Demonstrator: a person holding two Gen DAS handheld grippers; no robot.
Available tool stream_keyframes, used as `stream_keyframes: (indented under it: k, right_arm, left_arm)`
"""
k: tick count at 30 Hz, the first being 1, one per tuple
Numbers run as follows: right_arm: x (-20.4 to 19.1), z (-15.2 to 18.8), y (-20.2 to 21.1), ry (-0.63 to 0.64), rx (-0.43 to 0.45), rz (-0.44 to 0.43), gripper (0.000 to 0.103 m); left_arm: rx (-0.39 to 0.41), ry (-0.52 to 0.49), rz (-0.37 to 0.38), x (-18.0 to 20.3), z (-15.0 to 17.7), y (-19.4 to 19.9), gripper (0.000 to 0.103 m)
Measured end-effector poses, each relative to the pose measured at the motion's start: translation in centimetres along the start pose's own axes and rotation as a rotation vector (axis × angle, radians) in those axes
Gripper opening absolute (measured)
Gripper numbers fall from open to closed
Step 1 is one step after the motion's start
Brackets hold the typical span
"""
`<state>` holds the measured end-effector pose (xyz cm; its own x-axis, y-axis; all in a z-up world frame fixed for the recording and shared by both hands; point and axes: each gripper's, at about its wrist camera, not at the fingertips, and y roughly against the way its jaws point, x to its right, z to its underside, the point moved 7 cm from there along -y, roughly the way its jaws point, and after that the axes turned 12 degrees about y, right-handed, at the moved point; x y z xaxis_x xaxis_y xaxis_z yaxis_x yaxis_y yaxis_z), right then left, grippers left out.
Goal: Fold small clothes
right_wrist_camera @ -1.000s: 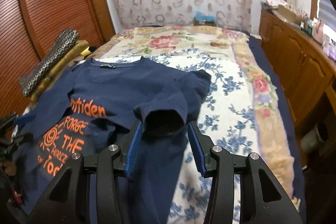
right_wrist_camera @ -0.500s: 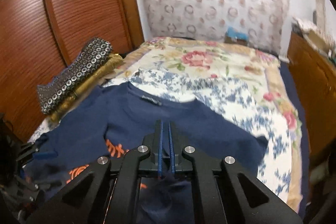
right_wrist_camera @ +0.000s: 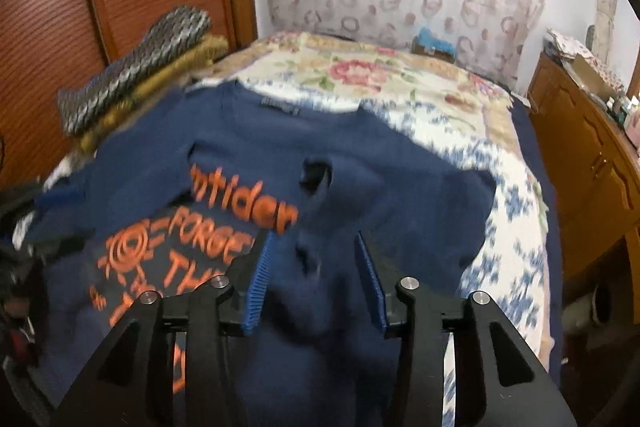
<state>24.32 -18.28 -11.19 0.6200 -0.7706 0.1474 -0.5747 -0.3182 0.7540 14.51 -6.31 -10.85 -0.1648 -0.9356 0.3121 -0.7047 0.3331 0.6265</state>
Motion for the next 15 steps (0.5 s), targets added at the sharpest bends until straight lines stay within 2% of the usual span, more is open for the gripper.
stream_keyframes:
  k: [8,10,12,15]
  right_arm:
    - [-1.6,2.4,-1.4,0.049,-0.061,-0.004,0.044]
    - [-1.8,2.4,-1.5,0.06,-0.058,-0.01,0.033]
    - [-2.1,2.2,-1.2,0.079,-0.04,-0.019,0.007]
    - [-2.8,1.8,0.2,0.101,0.006,-0.071,0.006]
  left_arm:
    - [-0.003,-0.002,-0.004,0.2,0.0,-0.1,0.06]
    - [-0.004,0.001,-0.005,0.1,0.0,-0.2,0.06]
    - [-0.006,0.001,-0.005,0.0,0.1,-0.3,0.06]
    - [-0.006,0.002,-0.006,-0.1,0.0,-0.3,0.06]
